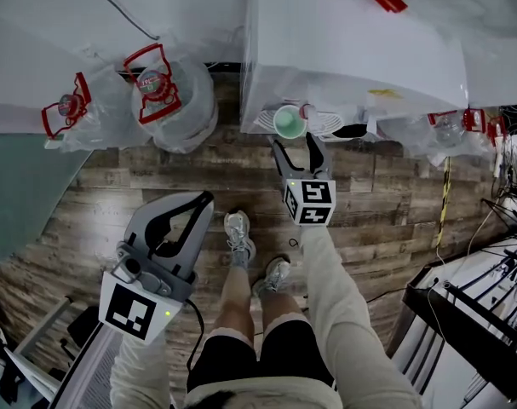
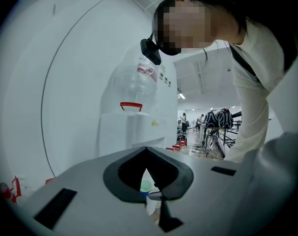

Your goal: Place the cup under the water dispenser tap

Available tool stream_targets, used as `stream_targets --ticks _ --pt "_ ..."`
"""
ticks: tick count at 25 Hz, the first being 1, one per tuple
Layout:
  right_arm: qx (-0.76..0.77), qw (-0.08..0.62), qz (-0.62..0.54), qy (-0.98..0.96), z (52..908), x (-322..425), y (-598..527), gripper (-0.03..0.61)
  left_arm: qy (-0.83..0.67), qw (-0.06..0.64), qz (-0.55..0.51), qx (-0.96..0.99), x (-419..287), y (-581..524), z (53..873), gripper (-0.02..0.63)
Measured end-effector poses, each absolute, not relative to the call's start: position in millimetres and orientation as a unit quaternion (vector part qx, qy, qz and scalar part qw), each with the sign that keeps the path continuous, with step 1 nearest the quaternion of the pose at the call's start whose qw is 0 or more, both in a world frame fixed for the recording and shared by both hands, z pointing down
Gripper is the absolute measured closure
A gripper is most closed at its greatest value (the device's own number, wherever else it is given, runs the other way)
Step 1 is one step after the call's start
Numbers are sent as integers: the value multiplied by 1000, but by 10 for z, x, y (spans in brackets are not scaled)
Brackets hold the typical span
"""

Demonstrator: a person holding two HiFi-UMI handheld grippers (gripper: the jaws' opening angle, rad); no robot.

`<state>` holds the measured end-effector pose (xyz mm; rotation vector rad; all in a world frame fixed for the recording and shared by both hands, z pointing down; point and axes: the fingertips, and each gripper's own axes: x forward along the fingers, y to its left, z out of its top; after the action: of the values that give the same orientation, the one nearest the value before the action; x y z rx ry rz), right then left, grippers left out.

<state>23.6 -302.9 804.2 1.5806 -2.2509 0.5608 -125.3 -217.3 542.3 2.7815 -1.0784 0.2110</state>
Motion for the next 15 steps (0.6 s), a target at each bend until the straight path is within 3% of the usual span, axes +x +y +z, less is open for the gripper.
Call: stream_targets --ticks 3,5,8,9,15 --pt "556 151 190 -795 7838 269 -2905 279 -362 74 65 927 -1208 -2122 5351 609" --pt "561 137 187 -795 7681 313 -2826 364 -364 74 61 926 -1168 -2090 5291 609" --pt "570 124 174 -794 7425 401 -2727 546 -365 72 55 927 -1104 -2031 5187 609" --pt "569 122 170 -795 7340 421 -2694 569 -365 71 53 927 -1084 -2013 5145 609" --pt "552 110 148 -813 6729 488 -2457 569 -368 69 49 926 -967 -1896 4843 609"
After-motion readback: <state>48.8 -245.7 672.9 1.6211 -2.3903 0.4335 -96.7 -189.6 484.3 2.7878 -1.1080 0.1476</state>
